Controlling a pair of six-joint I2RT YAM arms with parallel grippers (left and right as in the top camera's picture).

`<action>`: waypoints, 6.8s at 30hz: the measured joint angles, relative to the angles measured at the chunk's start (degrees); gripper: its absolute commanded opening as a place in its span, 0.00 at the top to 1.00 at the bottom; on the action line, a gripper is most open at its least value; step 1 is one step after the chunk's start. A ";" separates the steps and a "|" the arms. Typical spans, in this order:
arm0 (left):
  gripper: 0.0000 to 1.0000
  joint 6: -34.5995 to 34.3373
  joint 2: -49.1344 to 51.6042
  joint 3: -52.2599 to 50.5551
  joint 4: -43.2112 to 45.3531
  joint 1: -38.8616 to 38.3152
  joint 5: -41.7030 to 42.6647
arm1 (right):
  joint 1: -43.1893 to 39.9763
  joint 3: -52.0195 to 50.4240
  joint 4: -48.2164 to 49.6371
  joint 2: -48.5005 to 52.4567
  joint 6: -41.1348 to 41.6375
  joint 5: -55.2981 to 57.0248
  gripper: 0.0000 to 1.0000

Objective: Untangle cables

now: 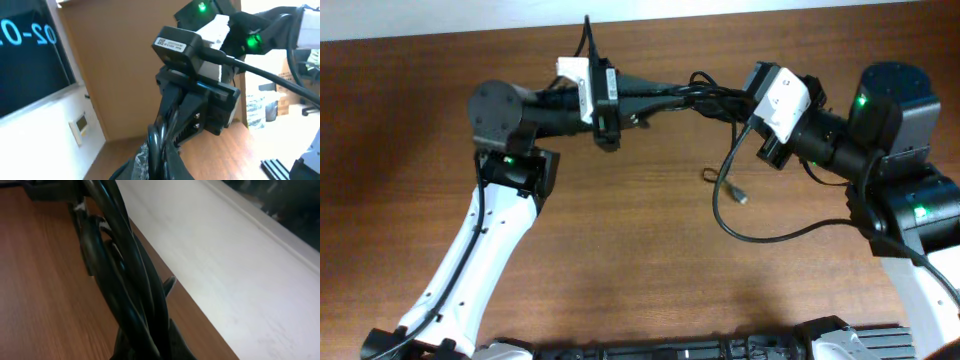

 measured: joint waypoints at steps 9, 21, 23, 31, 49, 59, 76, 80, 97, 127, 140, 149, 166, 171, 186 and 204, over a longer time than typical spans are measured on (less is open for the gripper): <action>0.77 -0.02 -4.39 0.22 3.48 11.93 2.16 | -3.26 -1.38 -3.23 1.95 0.24 10.73 0.96; 0.01 -0.39 -6.10 1.31 -24.37 7.61 -6.71 | -3.23 -1.64 8.24 2.36 23.19 13.51 0.96; 0.01 -0.48 -6.10 1.31 -28.92 3.91 -13.31 | -3.23 -1.64 10.10 2.36 28.76 10.73 0.96; 0.00 -0.48 -6.10 1.31 -29.53 -5.84 -28.61 | -3.23 -1.64 14.45 2.36 37.55 -2.93 0.96; 0.01 6.43 -6.05 1.29 -29.88 -5.90 -44.94 | -3.23 -1.64 18.01 2.36 43.78 -9.62 0.96; 0.00 7.74 -6.05 1.31 -32.59 -6.05 -49.40 | -3.26 -1.64 21.00 2.36 43.76 -10.36 0.96; 0.03 7.93 -5.81 1.25 -23.85 -5.84 -46.34 | -3.26 -1.64 14.71 2.21 40.48 -13.16 0.96; 0.03 7.93 -5.42 1.25 -20.79 -5.25 -40.06 | -3.26 -1.64 14.67 2.21 40.22 -12.46 0.96; 0.04 7.91 -5.25 1.16 -12.33 -5.40 -28.04 | -3.26 -1.64 10.21 6.71 37.27 -7.76 0.96; 0.14 16.11 -5.25 1.31 -33.66 -11.28 -77.13 | -0.79 -1.64 11.91 6.95 30.62 -9.73 0.96; 0.01 43.30 -5.22 1.31 -34.71 -10.88 -89.74 | -0.72 -1.64 8.28 6.93 29.55 -2.49 0.96; 0.01 42.58 -5.22 1.31 -35.58 -10.88 -106.57 | -0.72 -1.64 3.37 6.93 29.35 2.27 0.96; 0.01 30.53 -5.22 1.31 -42.45 -7.91 -84.46 | -2.97 -1.64 8.28 6.93 36.41 9.70 0.96; 0.00 30.14 -5.22 1.29 -39.95 -7.98 -50.58 | -3.10 -1.64 9.07 6.93 37.29 6.95 0.96; 0.14 33.00 -5.01 1.29 -38.75 -8.02 -25.42 | -3.10 -1.64 13.70 6.93 28.74 -10.93 0.96; 0.26 31.17 -4.90 1.29 -34.25 -8.39 -34.62 | -3.15 -1.64 14.40 6.93 28.94 -17.33 0.96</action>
